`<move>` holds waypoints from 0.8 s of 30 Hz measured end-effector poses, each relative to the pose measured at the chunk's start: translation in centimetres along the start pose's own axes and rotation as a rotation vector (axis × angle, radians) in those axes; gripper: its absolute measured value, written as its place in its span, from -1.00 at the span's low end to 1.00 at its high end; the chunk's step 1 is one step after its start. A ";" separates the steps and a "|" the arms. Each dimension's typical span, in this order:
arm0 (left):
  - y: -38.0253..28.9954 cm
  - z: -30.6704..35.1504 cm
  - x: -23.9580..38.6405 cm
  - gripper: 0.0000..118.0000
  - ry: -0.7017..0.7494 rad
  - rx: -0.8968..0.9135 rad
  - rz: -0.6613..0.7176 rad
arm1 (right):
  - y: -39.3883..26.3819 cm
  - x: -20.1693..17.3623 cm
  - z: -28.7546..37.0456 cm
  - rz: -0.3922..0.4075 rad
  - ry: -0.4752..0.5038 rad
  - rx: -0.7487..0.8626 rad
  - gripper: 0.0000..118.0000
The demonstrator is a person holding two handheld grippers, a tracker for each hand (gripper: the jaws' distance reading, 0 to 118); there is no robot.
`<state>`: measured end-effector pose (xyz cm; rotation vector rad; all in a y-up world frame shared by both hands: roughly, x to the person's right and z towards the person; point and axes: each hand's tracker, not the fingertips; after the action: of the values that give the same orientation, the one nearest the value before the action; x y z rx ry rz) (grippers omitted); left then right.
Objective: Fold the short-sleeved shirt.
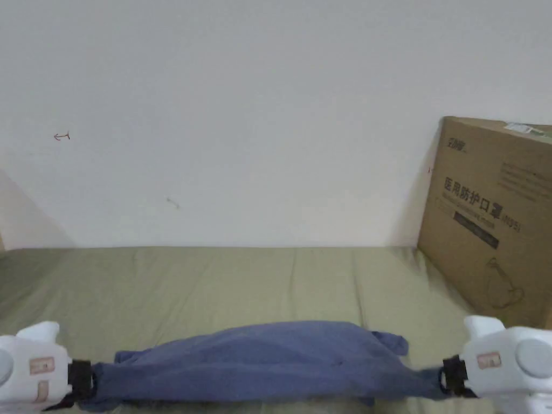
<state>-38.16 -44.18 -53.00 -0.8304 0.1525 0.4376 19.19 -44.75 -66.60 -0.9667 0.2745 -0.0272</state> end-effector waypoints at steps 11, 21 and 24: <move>-18.4 8.6 -6.3 -0.99 0.001 -0.158 -0.099 | -23.0 5.9 7.5 -0.025 0.063 -0.249 -1.00; -24.0 9.9 -5.9 -0.99 0.064 -0.215 -0.259 | -25.9 5.2 6.9 0.006 0.026 -0.311 -1.00; -24.1 9.2 -6.4 -0.99 0.064 -0.225 -0.226 | -26.1 4.7 6.1 0.026 0.003 -0.319 -1.00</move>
<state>-33.82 -53.62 -28.59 -1.0711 0.0677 0.2173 27.76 -55.41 -43.05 -1.2798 0.2992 0.0403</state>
